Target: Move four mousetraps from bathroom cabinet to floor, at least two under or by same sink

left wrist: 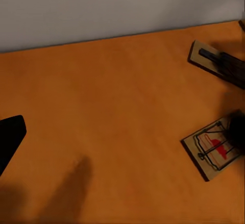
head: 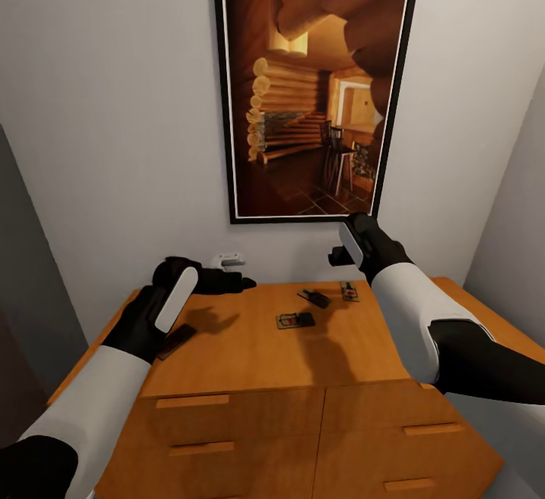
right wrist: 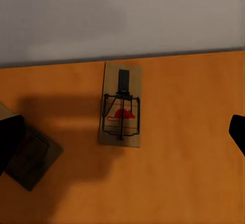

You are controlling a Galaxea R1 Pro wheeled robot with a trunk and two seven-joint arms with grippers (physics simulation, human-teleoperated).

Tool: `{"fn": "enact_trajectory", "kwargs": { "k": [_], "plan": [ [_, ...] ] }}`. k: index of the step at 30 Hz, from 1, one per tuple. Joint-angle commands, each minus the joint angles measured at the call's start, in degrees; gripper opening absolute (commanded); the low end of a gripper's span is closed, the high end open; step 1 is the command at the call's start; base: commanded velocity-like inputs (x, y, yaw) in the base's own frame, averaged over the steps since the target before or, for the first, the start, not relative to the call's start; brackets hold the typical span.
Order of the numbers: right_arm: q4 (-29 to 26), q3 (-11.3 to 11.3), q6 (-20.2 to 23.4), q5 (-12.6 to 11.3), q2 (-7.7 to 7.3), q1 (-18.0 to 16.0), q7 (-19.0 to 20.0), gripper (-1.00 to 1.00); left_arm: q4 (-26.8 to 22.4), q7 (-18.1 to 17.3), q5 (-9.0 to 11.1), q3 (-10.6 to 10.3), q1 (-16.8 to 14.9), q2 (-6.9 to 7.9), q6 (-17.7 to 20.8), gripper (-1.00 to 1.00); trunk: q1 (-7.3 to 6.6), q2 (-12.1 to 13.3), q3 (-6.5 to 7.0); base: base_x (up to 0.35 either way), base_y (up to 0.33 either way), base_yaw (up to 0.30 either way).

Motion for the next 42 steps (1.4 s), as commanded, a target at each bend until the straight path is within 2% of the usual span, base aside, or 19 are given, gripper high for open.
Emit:
{"fn": "enact_trajectory", "kwargs": {
  "k": [1,7,14,24,32,42],
  "plan": [
    [0.1,-0.2,0.2,0.0,0.02,0.0,-0.2,1.0,0.0,0.2,0.7,-0.3,-0.1,0.05,0.2,1.0,0.0,0.0,-0.07,0.0,0.0,0.0],
    [2.9,-0.2,0.2,0.0,-0.07,0.0,-0.2,1.0,0.3,0.2,3.7,-1.1,-0.1,0.14,0.2,1.0,0.0,0.0,-0.07,0.0,0.0,0.0],
    [5.4,-0.2,0.2,-0.1,-0.49,0.0,-0.2,1.0,0.3,0.2,5.2,-1.6,-0.1,0.18,0.2,1.0,0.0,0.0,-0.07,0.0,0.0,0.0],
    [6.3,-0.3,0.2,-0.3,-0.69,0.0,-0.2,1.0,0.3,0.2,5.5,-1.7,-0.1,0.25,0.2,1.0,0.0,0.0,-0.07,0.0,0.0,0.0],
    [6.4,-0.4,0.2,-0.3,-1.5,0.0,-0.2,1.0,0.3,0.2,5.3,-1.7,-0.1,0.21,0.2,1.0,0.0,0.0,-0.07,0.002,0.0,0.0],
    [6.3,-0.4,0.2,-0.4,-2.48,0.0,-0.2,1.0,0.7,0.3,5.2,-1.7,-0.1,0.16,0.2,1.0,0.0,0.0,-0.07,0.198,0.0,0.0]
  ]
}}
